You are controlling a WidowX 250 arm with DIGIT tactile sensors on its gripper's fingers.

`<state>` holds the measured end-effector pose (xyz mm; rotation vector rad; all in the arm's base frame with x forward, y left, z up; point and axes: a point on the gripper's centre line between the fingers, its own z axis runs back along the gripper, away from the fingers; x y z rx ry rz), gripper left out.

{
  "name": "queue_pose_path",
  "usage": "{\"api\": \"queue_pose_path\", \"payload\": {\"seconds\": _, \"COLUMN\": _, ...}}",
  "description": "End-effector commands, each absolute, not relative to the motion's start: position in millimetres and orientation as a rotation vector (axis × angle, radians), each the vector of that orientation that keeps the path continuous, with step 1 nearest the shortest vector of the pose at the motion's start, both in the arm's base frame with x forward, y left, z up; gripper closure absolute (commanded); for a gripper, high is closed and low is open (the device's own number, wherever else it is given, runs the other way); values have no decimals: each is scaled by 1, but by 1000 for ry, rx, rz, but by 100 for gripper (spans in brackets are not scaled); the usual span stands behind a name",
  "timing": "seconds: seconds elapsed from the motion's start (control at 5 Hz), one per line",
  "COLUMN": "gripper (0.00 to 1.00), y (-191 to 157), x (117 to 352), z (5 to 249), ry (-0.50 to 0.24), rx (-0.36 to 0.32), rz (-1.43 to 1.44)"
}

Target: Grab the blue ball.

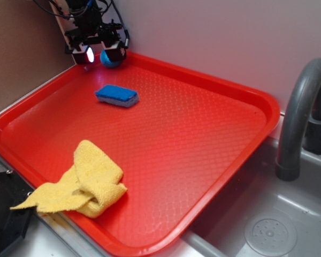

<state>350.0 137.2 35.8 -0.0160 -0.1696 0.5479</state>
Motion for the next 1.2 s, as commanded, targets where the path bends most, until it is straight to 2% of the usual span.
{"api": "queue_pose_path", "payload": {"seconds": 0.0, "gripper": 100, "y": 104, "x": 376, "z": 53, "ry": -297, "rx": -118, "rz": 441}}
{"api": "queue_pose_path", "payload": {"seconds": 0.2, "gripper": 100, "y": 86, "x": 358, "z": 83, "ry": -370, "rx": -241, "rz": 552}}
{"api": "queue_pose_path", "payload": {"seconds": 0.4, "gripper": 100, "y": 48, "x": 314, "z": 130, "ry": -430, "rx": -172, "rz": 564}}
{"api": "queue_pose_path", "payload": {"seconds": 0.6, "gripper": 100, "y": 14, "x": 274, "z": 178, "ry": -468, "rx": -161, "rz": 540}}
{"api": "queue_pose_path", "payload": {"seconds": 0.8, "gripper": 100, "y": -8, "x": 240, "z": 227, "ry": -472, "rx": -177, "rz": 481}}
{"api": "queue_pose_path", "payload": {"seconds": 1.0, "gripper": 100, "y": -13, "x": 227, "z": 253, "ry": -400, "rx": -233, "rz": 445}}
